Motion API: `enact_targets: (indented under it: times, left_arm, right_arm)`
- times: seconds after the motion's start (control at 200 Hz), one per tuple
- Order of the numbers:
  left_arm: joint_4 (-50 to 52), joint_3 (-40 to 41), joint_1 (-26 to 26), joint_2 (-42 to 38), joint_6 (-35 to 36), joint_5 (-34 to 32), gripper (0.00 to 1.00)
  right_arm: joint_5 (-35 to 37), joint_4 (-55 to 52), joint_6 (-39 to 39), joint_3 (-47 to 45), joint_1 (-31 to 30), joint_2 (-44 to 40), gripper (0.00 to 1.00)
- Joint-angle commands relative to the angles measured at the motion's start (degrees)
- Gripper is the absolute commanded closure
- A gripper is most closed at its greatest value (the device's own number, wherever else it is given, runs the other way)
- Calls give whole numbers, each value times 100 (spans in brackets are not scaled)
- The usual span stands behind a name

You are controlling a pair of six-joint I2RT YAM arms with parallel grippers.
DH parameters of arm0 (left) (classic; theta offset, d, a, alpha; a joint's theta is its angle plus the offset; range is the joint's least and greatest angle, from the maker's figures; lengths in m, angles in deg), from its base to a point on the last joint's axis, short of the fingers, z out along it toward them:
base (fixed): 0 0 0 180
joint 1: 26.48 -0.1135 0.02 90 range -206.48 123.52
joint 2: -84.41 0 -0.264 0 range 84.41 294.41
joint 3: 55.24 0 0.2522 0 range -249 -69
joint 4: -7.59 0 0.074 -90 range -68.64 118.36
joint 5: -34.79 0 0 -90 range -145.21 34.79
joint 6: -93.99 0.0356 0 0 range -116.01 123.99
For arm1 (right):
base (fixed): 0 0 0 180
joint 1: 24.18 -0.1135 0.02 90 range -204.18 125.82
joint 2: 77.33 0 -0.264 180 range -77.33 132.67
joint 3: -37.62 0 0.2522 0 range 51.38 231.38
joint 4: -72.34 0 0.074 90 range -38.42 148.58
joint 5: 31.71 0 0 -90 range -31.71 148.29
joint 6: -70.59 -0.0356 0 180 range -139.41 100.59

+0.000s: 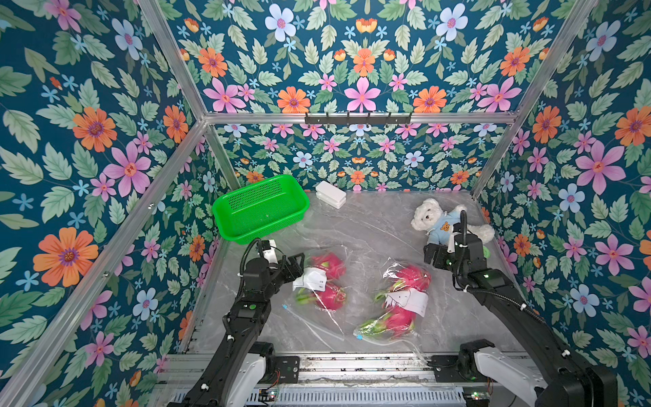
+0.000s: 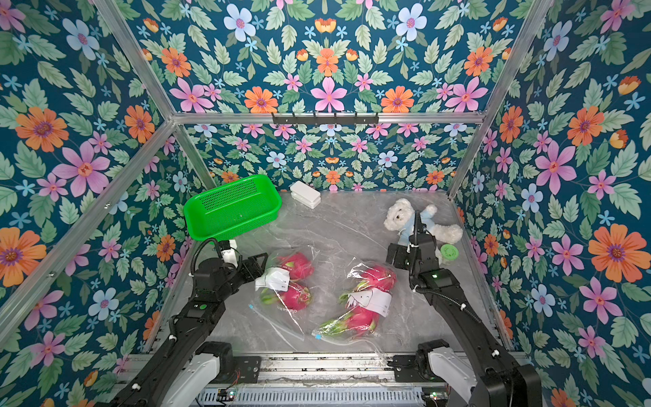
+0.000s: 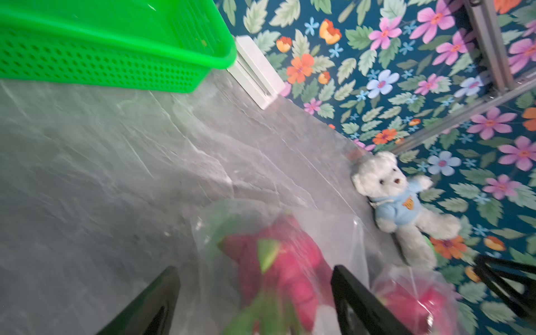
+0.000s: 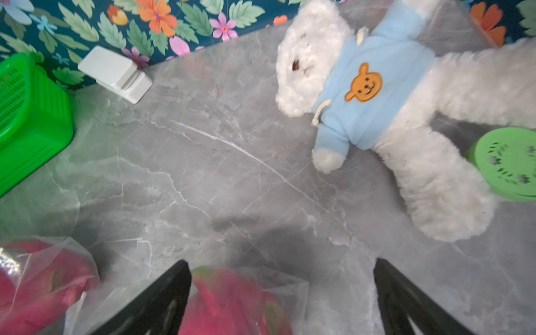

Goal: Open the zip-top bag and take out the dragon fruit
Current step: Move the zipper food storage bag to the center of the board.

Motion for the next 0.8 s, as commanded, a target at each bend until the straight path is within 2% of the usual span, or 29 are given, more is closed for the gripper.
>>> enact_targets:
  times: [0.0,0.06,0.13,0.19,0.325,0.67,0.8]
  left_arm:
    - [172,75,409,-12,-600,287,36]
    - [112,52,816,116,-682,105,49]
    - [-19,-70,1237,335,-677,-133,76]
    - [-229,-182,1480,556,-682,-318,91]
    - [-1145,-452,1739,1259,-753,-462,100]
    - [-3687,-1664,2008,3852,-1019,-1106,100]
    - [-4171,-2441,2009,4875,-1003,-1347,100]
  right_arm:
    - [20,-191,-108,190,-276,211,1]
    - [97,-188,-83,320,-492,348,1]
    - [207,-252,-2,483,-728,490,2]
    - [330,-326,82,627,-924,590,2]
    - [373,-409,116,759,-1124,672,2]
    - [-324,-184,-80,615,-1147,541,4]
    - [-77,-261,-120,730,-1352,658,4]
